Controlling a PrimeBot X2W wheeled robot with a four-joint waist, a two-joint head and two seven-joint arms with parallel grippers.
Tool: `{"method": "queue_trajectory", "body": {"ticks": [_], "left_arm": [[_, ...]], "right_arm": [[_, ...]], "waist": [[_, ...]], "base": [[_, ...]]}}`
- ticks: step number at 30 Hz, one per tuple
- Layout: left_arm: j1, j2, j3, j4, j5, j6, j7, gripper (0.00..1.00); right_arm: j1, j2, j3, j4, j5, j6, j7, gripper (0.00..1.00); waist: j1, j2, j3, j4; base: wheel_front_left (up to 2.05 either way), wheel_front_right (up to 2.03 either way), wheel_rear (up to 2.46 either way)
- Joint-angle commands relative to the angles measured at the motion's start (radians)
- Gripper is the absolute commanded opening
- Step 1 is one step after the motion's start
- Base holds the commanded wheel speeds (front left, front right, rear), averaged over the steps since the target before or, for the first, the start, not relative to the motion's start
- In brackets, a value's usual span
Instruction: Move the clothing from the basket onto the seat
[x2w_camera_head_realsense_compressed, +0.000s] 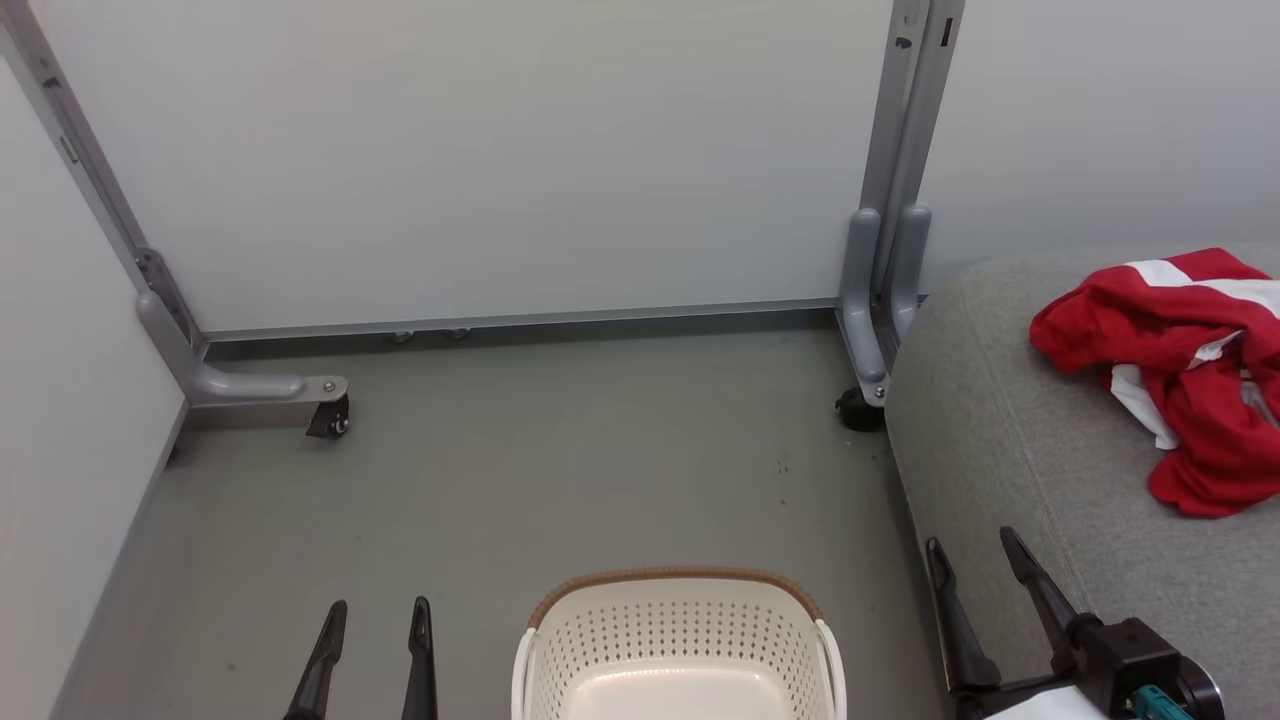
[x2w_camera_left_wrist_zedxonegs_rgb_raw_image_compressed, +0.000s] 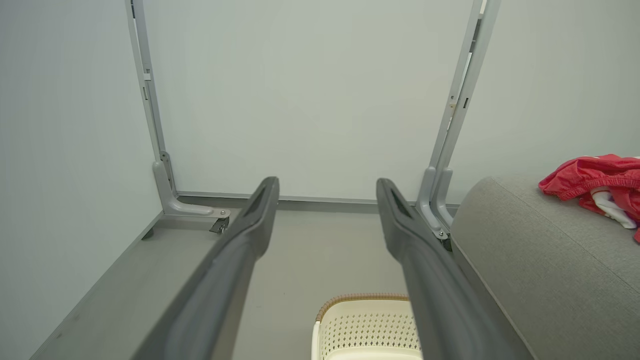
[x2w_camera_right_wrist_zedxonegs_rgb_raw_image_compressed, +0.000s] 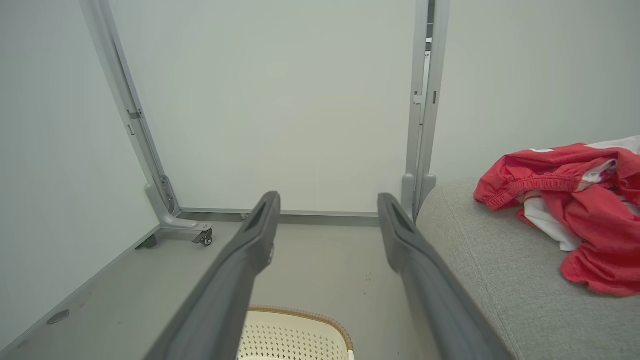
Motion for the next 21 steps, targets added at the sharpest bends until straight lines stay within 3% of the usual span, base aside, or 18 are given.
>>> {"method": "queue_trajectory", "body": {"ticks": [1, 13, 14, 17, 21], "left_arm": [[0.007, 0.001, -0.001, 0.002, 0.005, -0.002, -0.001, 1.00], [0.019, 0.001, -0.008, 0.017, 0.044, 0.002, -0.001, 1.00], [0.002, 0.000, -0.009, 0.018, 0.039, -0.001, 0.000, 0.00], [0.003, -0.001, -0.011, 0.045, 0.034, -0.001, 0.000, 0.00], [-0.013, 0.003, -0.004, 0.046, -0.051, -0.003, 0.015, 0.00]], "right_arm": [[0.015, -0.002, 0.000, -0.003, 0.007, 0.000, -0.003, 1.00], [0.032, -0.002, 0.009, 0.004, 0.004, 0.000, -0.003, 1.00], [0.015, 0.000, 0.008, 0.003, 0.007, 0.000, 0.000, 0.00], [0.021, 0.003, 0.009, 0.028, 0.010, 0.000, 0.001, 0.00], [0.010, -0.001, 0.005, 0.029, 0.098, 0.000, 0.016, 0.00]], "waist": [[0.0001, 0.0000, -0.005, -0.001], [0.0001, 0.0000, -0.015, -0.018], [0.0001, 0.0000, -0.015, -0.018], [0.0001, 0.0000, -0.015, -0.018], [0.0001, 0.0000, -0.010, -0.019]], "base": [[0.00, 0.00, 0.00], [0.00, 0.00, 0.00], [0.00, 0.00, 0.00], [0.00, 0.00, 0.00], [0.00, 0.00, 0.00]]}}
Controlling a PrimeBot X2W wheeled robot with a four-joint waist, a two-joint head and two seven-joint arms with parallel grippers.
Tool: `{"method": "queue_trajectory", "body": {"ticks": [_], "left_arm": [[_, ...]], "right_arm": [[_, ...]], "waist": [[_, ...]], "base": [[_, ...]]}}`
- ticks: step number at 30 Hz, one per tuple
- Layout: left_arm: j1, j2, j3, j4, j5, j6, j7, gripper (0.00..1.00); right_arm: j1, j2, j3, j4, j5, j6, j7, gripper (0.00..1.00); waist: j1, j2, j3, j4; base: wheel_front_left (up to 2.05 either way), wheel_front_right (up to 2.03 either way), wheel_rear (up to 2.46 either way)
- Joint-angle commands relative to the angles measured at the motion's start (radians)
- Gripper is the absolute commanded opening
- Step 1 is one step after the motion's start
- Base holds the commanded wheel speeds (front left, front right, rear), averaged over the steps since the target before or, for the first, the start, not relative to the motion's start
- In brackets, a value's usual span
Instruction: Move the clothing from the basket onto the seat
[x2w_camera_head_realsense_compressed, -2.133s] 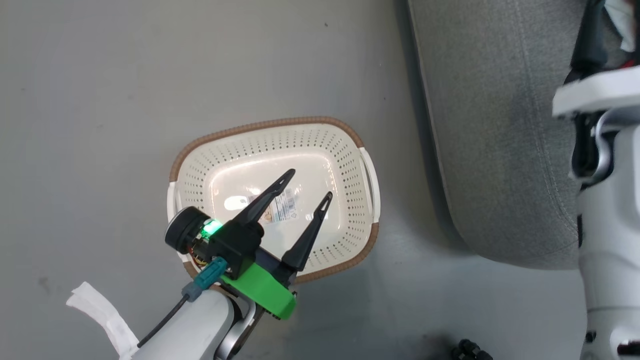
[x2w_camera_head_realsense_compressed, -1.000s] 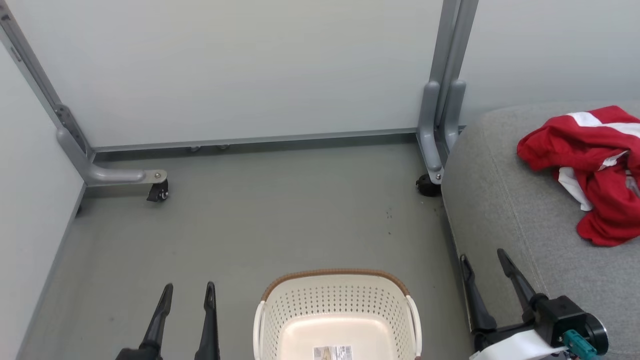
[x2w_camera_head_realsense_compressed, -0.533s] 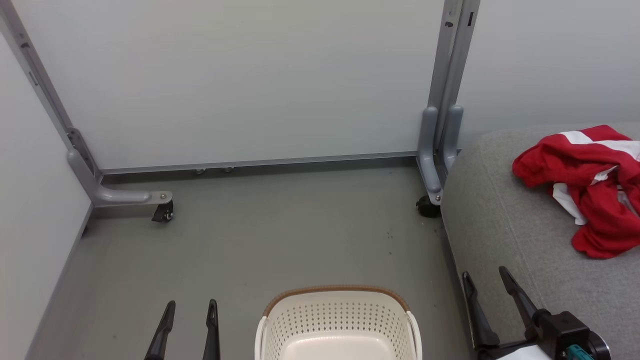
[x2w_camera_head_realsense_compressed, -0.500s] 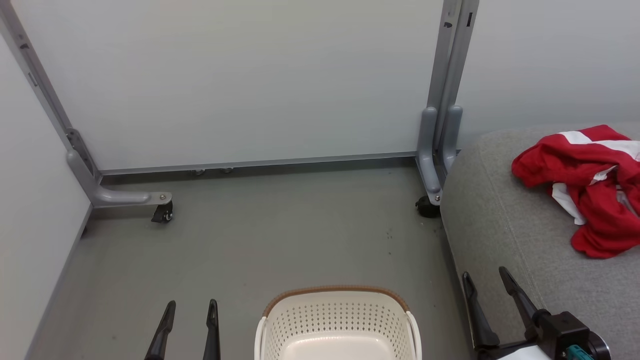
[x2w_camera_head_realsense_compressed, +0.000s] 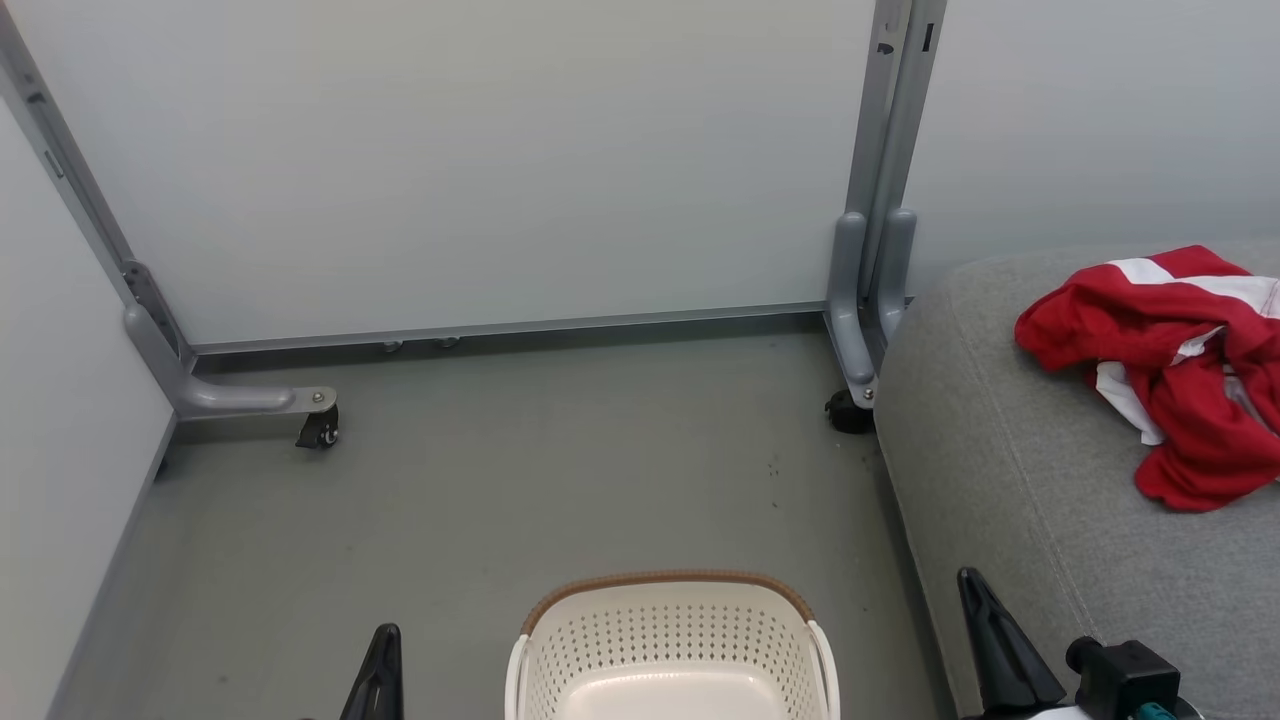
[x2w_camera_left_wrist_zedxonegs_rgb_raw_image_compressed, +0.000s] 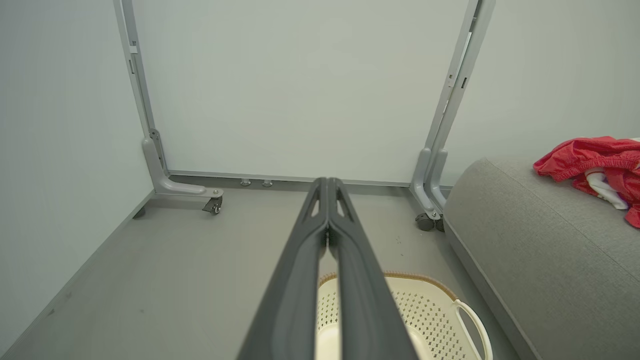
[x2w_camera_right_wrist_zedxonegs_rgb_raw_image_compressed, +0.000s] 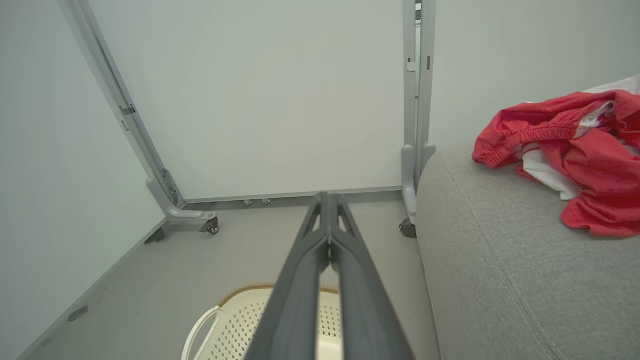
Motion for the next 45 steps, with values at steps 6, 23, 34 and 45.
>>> {"method": "queue_trajectory", "body": {"ticks": [6, 23, 34, 45], "left_arm": [[-0.048, 0.011, 0.018, 0.003, -0.158, -0.009, 0.029, 0.00], [-0.125, 0.024, 0.049, 0.049, -0.453, -0.029, 0.090, 0.00], [-0.166, 0.028, 0.070, 0.068, -0.616, -0.038, 0.126, 0.00], [-0.201, 0.031, 0.091, 0.084, -0.761, -0.047, 0.160, 0.00]], "right_arm": [[-0.047, -0.013, -0.011, 0.002, 0.161, 0.000, 0.029, 0.00], [-0.109, -0.025, -0.034, 0.033, 0.463, 0.000, 0.089, 0.00], [-0.143, -0.030, -0.051, 0.050, 0.630, 0.000, 0.125, 0.00], [-0.172, -0.033, -0.067, 0.065, 0.778, 0.000, 0.159, 0.00]], "waist": [[0.0001, 0.0000, 0.008, -0.001], [0.0001, 0.0000, 0.029, -0.004], [0.0001, 0.0000, 0.043, -0.006], [0.0001, 0.0000, 0.057, -0.007]], "base": [[0.00, 0.00, 0.00], [0.00, 0.00, 0.00], [0.00, 0.00, 0.00], [0.00, 0.00, 0.00]]}}
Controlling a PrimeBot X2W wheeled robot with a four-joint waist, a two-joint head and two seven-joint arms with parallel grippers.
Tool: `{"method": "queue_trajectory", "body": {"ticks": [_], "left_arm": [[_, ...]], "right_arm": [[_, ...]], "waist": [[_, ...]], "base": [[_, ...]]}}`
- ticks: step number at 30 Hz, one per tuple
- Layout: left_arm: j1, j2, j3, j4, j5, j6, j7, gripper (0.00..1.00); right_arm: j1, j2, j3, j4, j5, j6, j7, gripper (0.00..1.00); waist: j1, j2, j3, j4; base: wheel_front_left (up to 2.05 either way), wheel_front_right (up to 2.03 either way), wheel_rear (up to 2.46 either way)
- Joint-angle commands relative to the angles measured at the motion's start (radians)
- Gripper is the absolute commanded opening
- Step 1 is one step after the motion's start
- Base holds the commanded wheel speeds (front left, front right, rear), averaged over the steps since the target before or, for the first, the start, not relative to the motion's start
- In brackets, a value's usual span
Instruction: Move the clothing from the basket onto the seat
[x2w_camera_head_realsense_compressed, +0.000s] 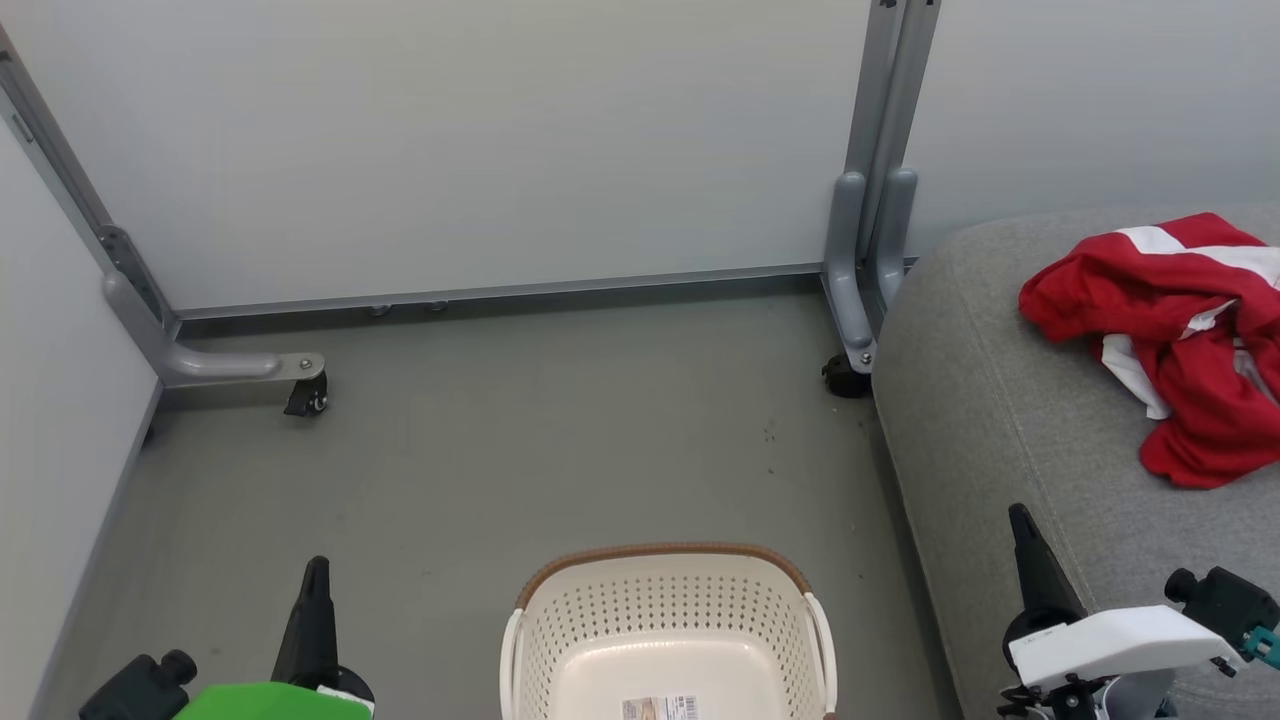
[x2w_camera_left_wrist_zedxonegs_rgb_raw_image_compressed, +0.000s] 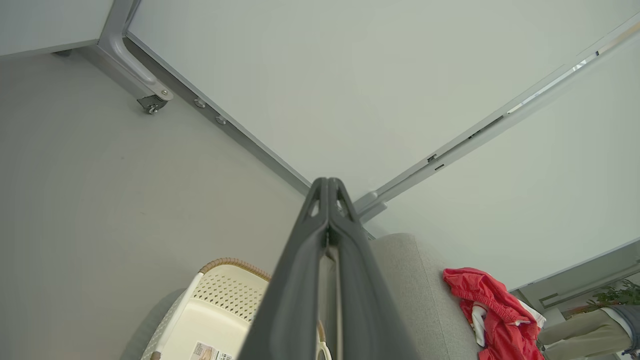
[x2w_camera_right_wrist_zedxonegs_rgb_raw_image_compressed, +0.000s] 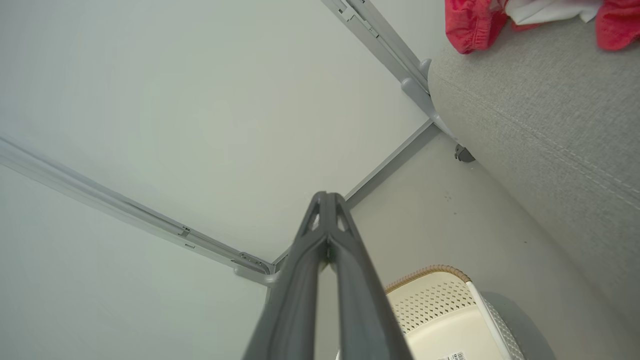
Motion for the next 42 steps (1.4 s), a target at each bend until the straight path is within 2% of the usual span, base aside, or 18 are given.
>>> {"method": "queue_trajectory", "body": {"ticks": [1, 16, 42], "left_arm": [[-0.033, 0.007, 0.007, -0.007, -0.034, -0.005, 0.007, 0.00], [-0.080, 0.008, 0.036, 0.017, -0.215, -0.017, 0.053, 0.00], [-0.140, 0.006, 0.080, 0.050, -0.452, -0.030, 0.117, 0.00]], "right_arm": [[-0.028, -0.005, -0.006, -0.005, 0.033, 0.000, 0.008, 0.00], [-0.066, -0.007, -0.030, 0.015, 0.218, 0.000, 0.053, 0.00], [-0.115, -0.005, -0.065, 0.042, 0.461, 0.000, 0.117, 0.00]], "waist": [[0.0000, 0.0000, 0.002, 0.000], [0.0000, 0.0000, 0.022, -0.003], [0.0000, 0.0000, 0.055, -0.007]], "base": [[0.00, 0.00, 0.00], [0.00, 0.00, 0.00], [0.00, 0.00, 0.00]]}}
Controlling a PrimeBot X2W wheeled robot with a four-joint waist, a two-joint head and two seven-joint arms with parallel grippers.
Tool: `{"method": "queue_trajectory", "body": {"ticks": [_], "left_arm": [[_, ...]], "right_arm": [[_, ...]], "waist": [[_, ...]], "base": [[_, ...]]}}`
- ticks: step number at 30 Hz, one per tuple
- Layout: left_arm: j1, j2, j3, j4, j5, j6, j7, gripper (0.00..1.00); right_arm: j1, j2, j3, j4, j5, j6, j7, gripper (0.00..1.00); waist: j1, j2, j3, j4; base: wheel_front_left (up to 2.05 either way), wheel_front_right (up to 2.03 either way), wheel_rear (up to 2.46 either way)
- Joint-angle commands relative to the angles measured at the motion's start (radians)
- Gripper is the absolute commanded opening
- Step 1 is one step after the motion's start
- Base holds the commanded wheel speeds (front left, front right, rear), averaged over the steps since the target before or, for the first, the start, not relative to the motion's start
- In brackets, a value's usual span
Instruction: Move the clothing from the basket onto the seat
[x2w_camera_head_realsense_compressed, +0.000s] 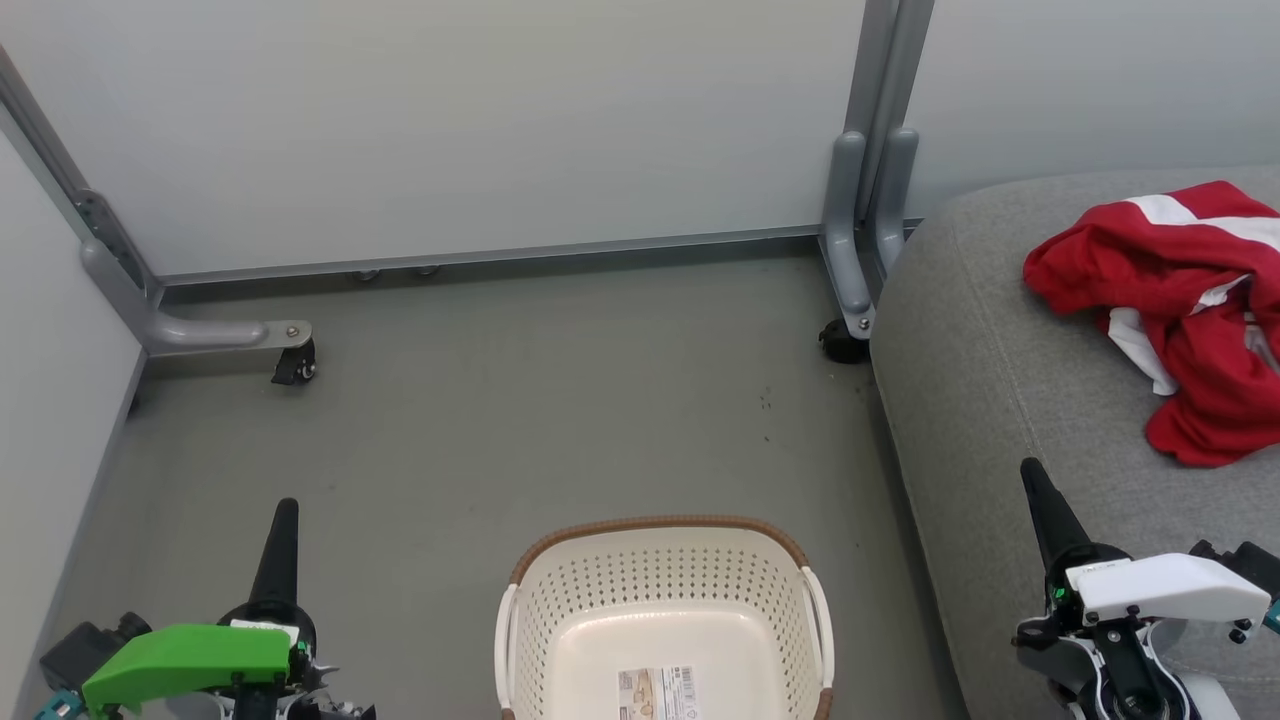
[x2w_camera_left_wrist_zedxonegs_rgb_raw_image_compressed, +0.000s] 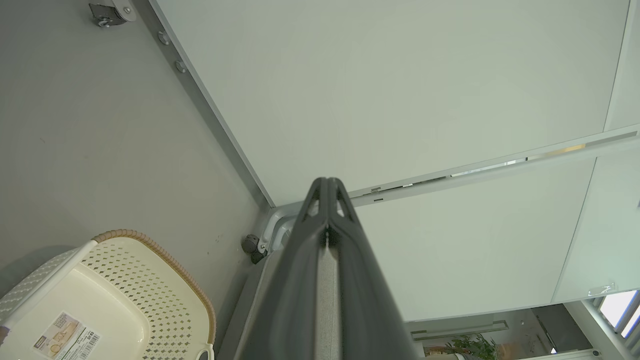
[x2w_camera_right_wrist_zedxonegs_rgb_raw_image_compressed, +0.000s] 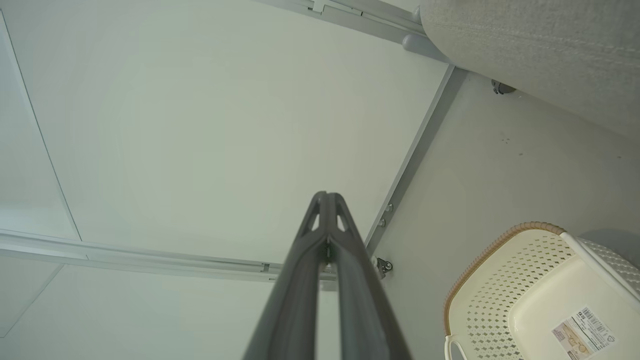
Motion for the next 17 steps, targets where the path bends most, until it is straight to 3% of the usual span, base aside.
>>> {"method": "queue_trajectory", "body": {"ticks": [1, 17], "left_arm": [[-0.025, 0.005, 0.007, 0.001, -0.025, -0.005, 0.005, 0.00], [-0.059, 0.002, 0.032, 0.018, -0.154, -0.012, 0.044, 0.00]], "right_arm": [[-0.019, -0.003, -0.005, 0.000, 0.024, 0.000, 0.007, 0.00], [-0.049, -0.001, -0.028, 0.015, 0.156, 0.000, 0.044, 0.00]], "waist": [[0.0000, 0.0000, 0.002, 0.000], [0.0000, 0.0000, 0.023, -0.003]], "base": [[0.00, 0.00, 0.00], [0.00, 0.00, 0.00]]}}
